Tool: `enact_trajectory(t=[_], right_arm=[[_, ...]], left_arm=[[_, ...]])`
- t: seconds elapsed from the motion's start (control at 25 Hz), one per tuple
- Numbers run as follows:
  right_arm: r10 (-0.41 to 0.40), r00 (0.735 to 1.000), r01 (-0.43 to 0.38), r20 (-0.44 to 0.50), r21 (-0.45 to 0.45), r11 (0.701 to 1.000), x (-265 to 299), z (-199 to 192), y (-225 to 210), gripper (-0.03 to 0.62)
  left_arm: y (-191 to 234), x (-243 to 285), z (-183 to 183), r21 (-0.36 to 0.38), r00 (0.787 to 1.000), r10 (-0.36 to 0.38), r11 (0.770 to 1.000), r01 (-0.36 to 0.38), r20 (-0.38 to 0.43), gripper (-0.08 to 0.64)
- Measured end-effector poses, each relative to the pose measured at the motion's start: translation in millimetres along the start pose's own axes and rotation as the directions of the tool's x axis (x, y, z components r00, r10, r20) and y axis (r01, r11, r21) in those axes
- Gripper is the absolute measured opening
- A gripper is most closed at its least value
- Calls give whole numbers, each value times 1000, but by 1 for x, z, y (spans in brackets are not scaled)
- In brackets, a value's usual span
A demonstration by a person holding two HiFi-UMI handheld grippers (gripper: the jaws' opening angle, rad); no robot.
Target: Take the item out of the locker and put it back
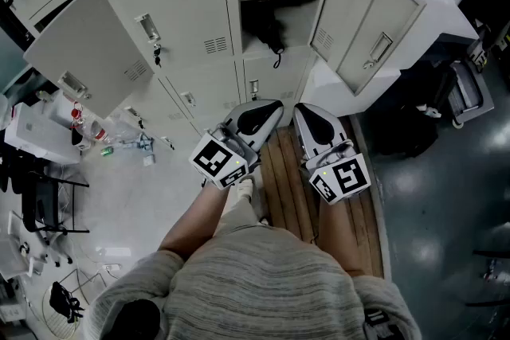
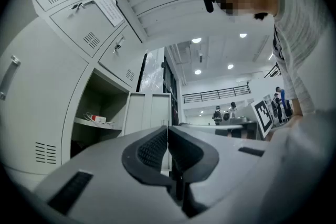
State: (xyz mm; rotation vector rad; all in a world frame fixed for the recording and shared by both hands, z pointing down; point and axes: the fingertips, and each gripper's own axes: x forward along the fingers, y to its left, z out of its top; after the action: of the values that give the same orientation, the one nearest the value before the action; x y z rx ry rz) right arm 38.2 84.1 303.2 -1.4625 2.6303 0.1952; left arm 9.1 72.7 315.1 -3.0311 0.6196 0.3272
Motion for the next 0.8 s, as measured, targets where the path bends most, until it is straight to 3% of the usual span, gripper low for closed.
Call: enact_trajectory(t=[0.6, 0.8], right_arm=[[7, 1000, -7, 2, -5, 1000, -2, 4, -5, 23], [13, 999, -14, 41, 30, 999, -5, 8, -6, 26]], left_arm=[[-3, 8, 1, -8, 1000, 1, 1000, 0, 7, 9], [1, 8, 1, -2, 1000, 27, 1000, -27, 8, 9]])
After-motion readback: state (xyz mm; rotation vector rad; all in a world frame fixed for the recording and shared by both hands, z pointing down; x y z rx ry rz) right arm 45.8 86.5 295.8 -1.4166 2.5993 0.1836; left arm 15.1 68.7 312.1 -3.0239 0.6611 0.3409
